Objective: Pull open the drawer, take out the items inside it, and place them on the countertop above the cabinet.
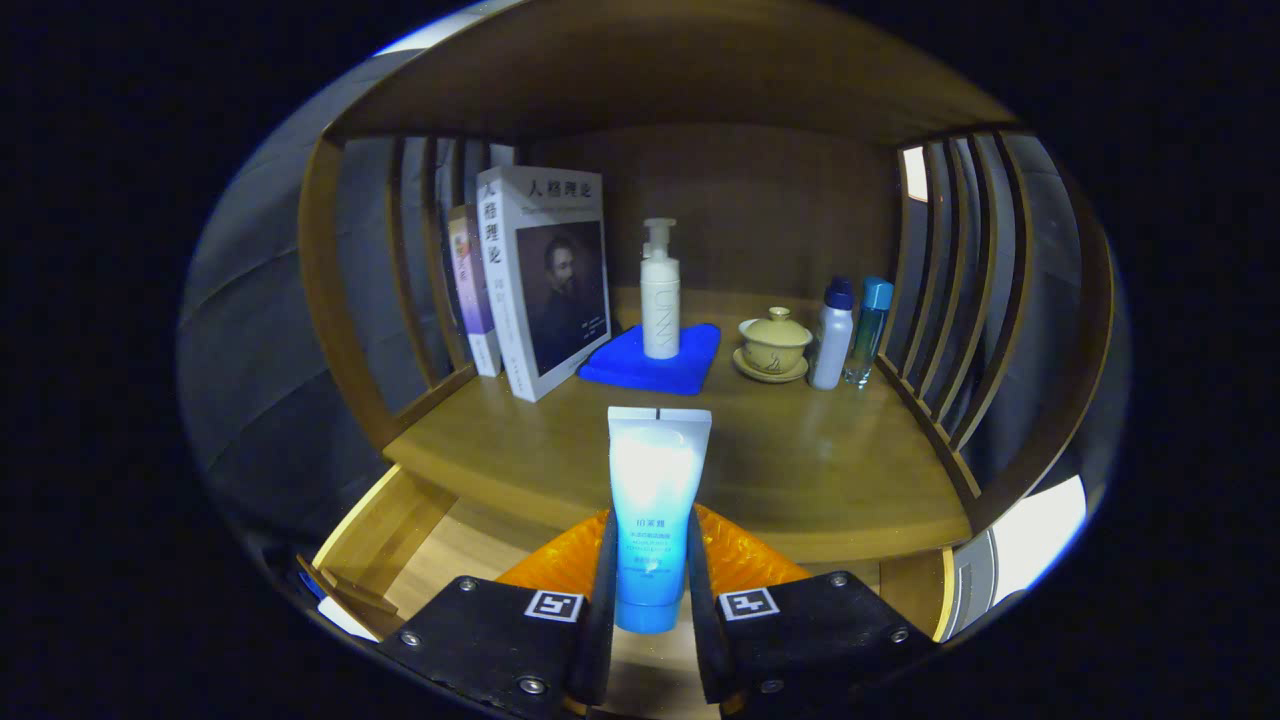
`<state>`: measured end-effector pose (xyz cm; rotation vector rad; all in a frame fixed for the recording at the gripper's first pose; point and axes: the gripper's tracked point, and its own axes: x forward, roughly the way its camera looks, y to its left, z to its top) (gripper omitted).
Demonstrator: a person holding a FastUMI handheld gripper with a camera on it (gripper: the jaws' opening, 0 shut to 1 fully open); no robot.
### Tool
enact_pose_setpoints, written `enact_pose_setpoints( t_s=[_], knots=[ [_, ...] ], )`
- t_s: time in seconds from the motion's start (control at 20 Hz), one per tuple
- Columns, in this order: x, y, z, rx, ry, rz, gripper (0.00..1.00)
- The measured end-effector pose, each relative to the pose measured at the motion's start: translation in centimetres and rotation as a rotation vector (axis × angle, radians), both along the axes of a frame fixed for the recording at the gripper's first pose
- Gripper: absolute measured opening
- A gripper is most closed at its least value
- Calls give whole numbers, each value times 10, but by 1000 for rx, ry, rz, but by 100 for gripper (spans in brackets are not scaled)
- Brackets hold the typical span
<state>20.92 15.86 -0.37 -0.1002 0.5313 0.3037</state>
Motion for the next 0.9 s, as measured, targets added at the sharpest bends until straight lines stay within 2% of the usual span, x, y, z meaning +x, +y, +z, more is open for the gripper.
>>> enact_pose_setpoints(
  t_s=[0.35,0.55,0.85,0.9],
  knots=[
    [45,5,-2,52,6,-83,35],
    [60,3,-16,38,23,-124,40],
    [74,-6,-24,26,7,-158,52],
    [71,-6,-21,22,-6,-156,61]
  ],
)
